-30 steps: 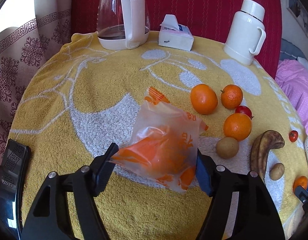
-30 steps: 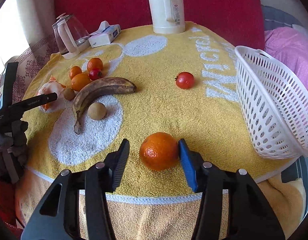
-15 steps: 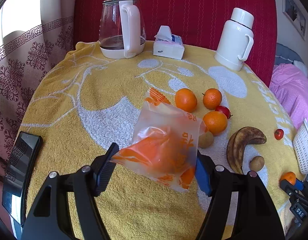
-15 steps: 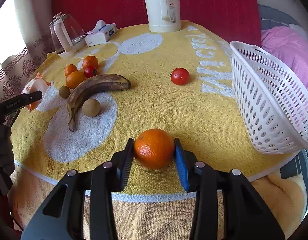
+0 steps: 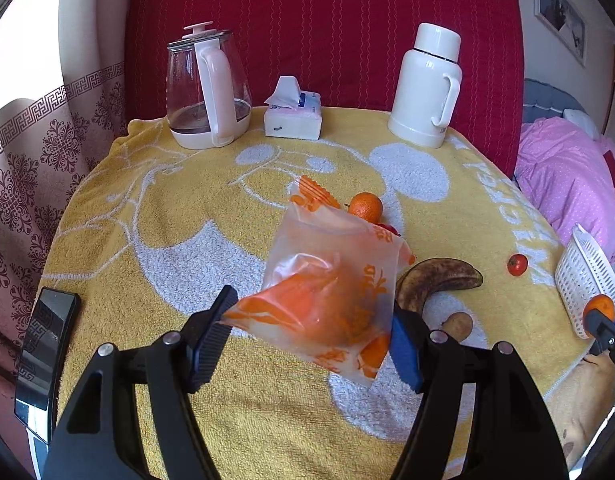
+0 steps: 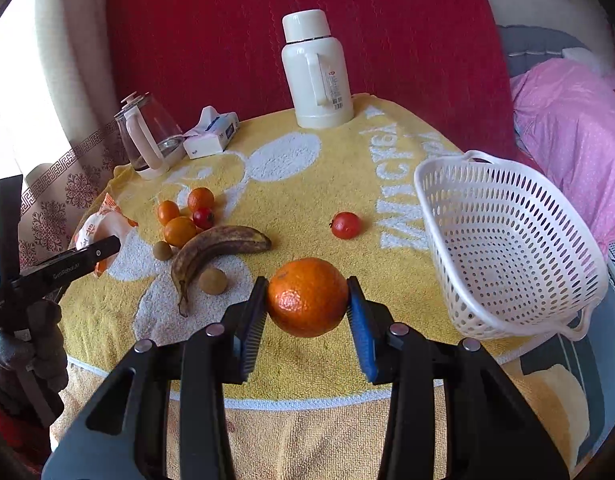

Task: Organize fruits
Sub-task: 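Carry the mandarin into the white basket and open the right gripper while the left carries the bag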

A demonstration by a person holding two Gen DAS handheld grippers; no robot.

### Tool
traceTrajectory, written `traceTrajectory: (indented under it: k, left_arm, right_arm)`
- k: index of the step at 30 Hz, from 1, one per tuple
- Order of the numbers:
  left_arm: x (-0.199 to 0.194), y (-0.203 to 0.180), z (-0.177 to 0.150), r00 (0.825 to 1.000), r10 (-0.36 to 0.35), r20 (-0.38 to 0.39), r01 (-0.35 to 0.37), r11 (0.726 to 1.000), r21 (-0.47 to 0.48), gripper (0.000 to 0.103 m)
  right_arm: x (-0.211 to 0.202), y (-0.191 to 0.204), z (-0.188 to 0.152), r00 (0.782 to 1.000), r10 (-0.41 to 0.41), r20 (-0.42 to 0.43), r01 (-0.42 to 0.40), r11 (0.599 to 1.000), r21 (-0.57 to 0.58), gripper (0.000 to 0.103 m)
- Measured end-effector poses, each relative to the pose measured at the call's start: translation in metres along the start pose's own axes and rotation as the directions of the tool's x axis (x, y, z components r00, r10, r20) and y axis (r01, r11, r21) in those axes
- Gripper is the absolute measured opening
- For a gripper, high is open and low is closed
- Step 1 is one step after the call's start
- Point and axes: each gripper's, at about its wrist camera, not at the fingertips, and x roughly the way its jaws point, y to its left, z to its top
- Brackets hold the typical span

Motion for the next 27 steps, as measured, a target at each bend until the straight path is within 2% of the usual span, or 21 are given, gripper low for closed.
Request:
traceTrajectory:
  k: [5, 8, 15, 22, 23, 24, 27]
  left_arm:
    - [-0.006, -0.017, 0.002, 1.000, -0.018, 0.006, 0.018, 0.999, 0.028, 0.070]
    - [-0.008, -0.029, 0.003, 1.000, -0.029, 0.008, 0.028, 0.999, 0.047, 0.070]
    - [-0.014, -0.056, 0.008, 0.998, -0.057, 0.019, 0.055, 0.994, 0.091, 0.070]
    - [-0.018, -0.084, 0.009, 0.996, -0.085, 0.017, 0.082, 0.986, 0.144, 0.070]
    - [-0.018, -0.088, 0.010, 0.996, -0.089, 0.017, 0.085, 0.985, 0.149, 0.070]
    - [-0.020, -0.092, 0.010, 0.995, -0.094, 0.018, 0.090, 0.984, 0.154, 0.070]
    - [-0.022, -0.103, 0.012, 0.994, -0.107, 0.021, 0.102, 0.980, 0.169, 0.070]
  right_arm:
    - [-0.028, -0.026, 0.017, 0.993, -0.062, 0.096, 0.058, 0.997, 0.048, 0.040]
    - [-0.039, -0.047, 0.022, 0.985, -0.122, 0.123, 0.112, 0.990, 0.082, 0.040]
    - [-0.044, -0.092, 0.018, 0.972, -0.207, 0.110, 0.190, 0.970, 0.149, 0.040]
    - [-0.034, -0.116, 0.005, 0.972, -0.224, 0.065, 0.209, 0.960, 0.187, 0.041]
    - [-0.032, -0.118, 0.003, 0.974, -0.220, 0.055, 0.206, 0.959, 0.193, 0.044]
    - [-0.032, -0.120, 0.002, 0.975, -0.215, 0.052, 0.200, 0.959, 0.200, 0.053]
    - [-0.034, -0.123, 0.000, 0.975, -0.213, 0.066, 0.196, 0.959, 0.206, 0.057]
